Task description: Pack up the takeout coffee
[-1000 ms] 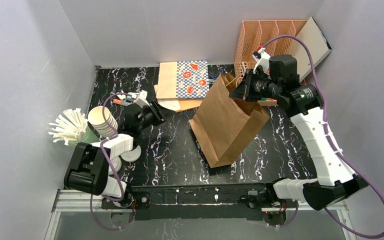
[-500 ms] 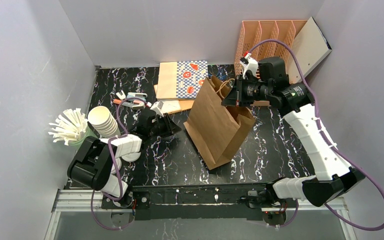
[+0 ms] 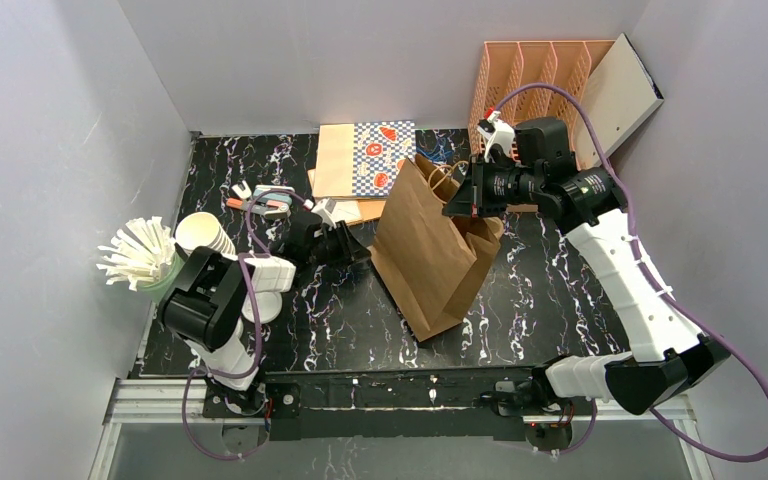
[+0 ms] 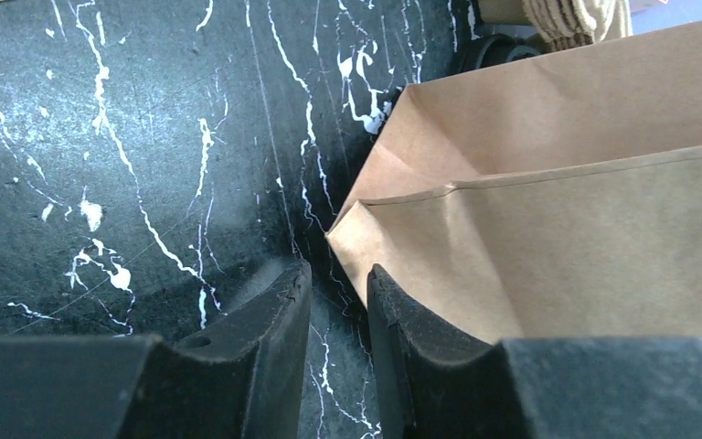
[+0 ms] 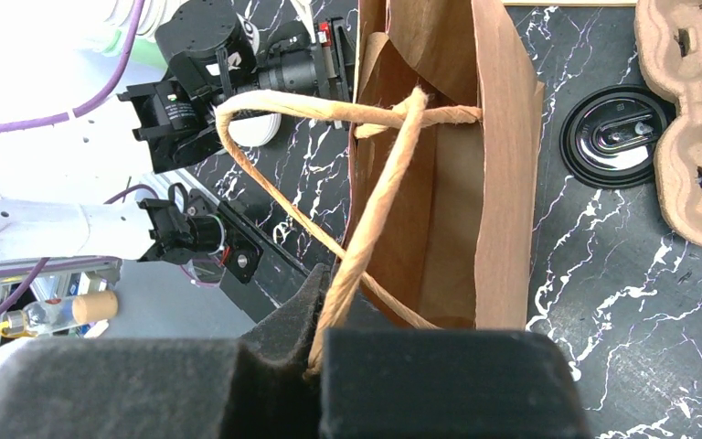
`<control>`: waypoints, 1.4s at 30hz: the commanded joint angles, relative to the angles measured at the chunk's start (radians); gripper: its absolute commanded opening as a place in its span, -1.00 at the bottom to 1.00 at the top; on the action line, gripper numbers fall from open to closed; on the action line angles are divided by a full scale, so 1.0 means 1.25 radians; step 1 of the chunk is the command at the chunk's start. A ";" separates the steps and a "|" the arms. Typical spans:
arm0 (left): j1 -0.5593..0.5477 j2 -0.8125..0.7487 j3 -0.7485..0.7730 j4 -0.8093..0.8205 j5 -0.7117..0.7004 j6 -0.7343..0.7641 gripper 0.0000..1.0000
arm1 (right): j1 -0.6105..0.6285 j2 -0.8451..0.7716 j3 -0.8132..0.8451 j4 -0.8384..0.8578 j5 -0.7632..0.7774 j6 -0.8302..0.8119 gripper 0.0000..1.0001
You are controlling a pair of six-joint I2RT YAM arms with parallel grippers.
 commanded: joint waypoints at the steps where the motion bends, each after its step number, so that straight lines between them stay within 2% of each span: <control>1: -0.004 0.014 0.020 0.019 0.003 0.016 -0.48 | 0.003 -0.026 0.003 0.013 -0.012 -0.011 -0.97; 7: -0.004 0.055 0.034 0.032 0.006 0.016 -0.63 | 0.003 -0.027 0.000 0.016 -0.019 -0.008 -0.97; 10: -0.004 0.077 0.041 0.062 0.025 0.008 -0.46 | 0.003 -0.028 -0.004 0.015 -0.020 -0.009 -0.97; 17: -0.004 0.099 0.044 0.126 0.047 -0.018 -0.28 | 0.003 -0.030 -0.007 0.014 -0.015 -0.007 -0.97; 28: 0.000 -0.014 -0.026 0.146 -0.020 -0.041 -0.44 | 0.003 -0.028 -0.009 0.014 -0.003 -0.005 -0.97; 35: 0.004 0.028 0.005 0.143 -0.002 -0.049 -0.60 | 0.003 -0.027 -0.010 0.021 -0.009 -0.001 -0.97; 42: 0.008 0.073 0.020 0.144 0.010 -0.056 -0.51 | 0.003 -0.026 -0.008 0.020 -0.009 0.000 -0.97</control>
